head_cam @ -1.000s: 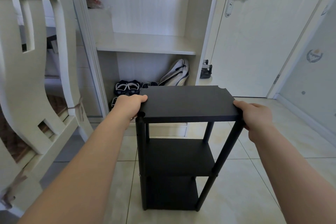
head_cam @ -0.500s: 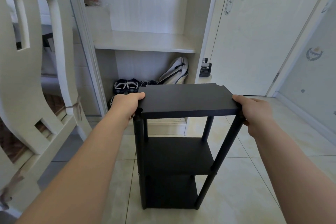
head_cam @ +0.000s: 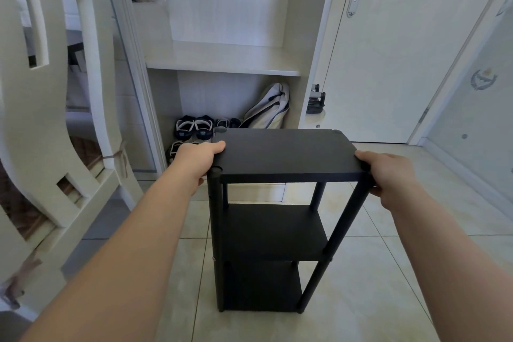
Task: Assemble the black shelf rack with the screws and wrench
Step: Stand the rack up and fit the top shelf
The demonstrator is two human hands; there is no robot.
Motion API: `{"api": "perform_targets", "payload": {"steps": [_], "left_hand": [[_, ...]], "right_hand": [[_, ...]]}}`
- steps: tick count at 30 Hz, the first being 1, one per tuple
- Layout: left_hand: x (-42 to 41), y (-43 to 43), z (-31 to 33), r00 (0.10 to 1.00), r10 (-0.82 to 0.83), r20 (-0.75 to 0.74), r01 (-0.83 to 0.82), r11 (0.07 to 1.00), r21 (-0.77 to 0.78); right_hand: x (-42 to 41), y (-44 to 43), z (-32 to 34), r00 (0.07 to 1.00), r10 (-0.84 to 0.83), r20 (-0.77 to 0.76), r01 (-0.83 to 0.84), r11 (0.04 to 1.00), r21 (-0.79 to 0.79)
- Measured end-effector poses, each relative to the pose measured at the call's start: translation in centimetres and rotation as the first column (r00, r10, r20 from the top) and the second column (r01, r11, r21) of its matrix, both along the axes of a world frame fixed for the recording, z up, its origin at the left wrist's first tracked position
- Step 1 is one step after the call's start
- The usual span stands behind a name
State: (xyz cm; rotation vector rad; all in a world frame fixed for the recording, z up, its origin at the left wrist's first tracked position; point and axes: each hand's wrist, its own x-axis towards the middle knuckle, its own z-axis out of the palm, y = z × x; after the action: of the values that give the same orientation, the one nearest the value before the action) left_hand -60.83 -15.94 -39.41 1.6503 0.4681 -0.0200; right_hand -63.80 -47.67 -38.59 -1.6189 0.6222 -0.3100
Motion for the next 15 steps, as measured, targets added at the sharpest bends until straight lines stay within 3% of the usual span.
{"api": "perform_targets", "payload": {"steps": [15], "left_hand": [[0.65,0.02,-0.18,1.000,-0.015,-0.009,0.015,0.999,0.048]], "right_hand": [[-0.02,-0.41,-0.67,1.000,-0.013,-0.023,0.013,1.000,-0.006]]}}
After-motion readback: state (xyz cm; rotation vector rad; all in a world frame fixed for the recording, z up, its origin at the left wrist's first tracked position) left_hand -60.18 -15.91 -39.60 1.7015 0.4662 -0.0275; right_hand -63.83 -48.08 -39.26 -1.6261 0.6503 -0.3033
